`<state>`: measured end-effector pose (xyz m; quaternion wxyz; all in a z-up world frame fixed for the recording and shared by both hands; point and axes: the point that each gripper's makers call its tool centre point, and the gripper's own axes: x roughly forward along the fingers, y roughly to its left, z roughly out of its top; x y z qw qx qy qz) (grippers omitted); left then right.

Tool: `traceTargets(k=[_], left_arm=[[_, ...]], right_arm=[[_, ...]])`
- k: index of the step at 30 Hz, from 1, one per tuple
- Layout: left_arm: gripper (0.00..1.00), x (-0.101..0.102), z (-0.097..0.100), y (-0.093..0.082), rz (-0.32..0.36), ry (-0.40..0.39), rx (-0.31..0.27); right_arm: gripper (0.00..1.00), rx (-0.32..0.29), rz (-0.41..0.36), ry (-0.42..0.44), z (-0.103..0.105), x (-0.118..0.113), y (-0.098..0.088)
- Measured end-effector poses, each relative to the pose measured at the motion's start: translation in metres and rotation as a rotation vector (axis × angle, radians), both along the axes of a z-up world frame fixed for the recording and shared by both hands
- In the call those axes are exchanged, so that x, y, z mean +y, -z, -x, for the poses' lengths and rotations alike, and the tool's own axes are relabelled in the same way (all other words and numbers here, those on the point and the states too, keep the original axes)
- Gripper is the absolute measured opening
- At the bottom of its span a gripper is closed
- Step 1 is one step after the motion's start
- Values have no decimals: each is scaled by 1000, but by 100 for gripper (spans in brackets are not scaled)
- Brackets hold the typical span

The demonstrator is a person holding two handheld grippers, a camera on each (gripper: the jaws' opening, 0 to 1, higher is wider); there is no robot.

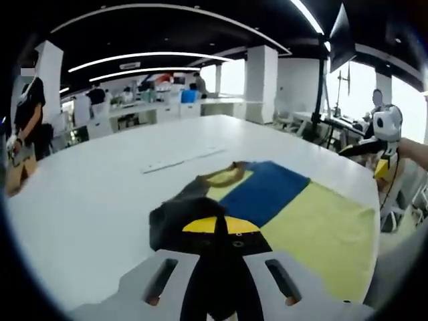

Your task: Fold the garment on the visible template until the final outline fits inside the template.

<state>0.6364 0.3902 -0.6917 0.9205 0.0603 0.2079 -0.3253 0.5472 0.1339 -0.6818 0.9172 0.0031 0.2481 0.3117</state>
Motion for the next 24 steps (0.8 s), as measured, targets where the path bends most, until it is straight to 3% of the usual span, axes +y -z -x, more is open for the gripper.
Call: traceTargets(k=[4,9,17,24], left_arm=[[0,-16,3,11,20,24,33],[0,-30,7,32,-29,50,68],[1,-36,13,64,-54,58,166],[21,-39,20,66,-75,83,159]], right_arm=[[99,-1,-8,4,1,-1,-1],[99,4,-7,6,3,-2,1],[99,13,-11,-8,6,2,2],[99,7,-20,-15,8,4,0]])
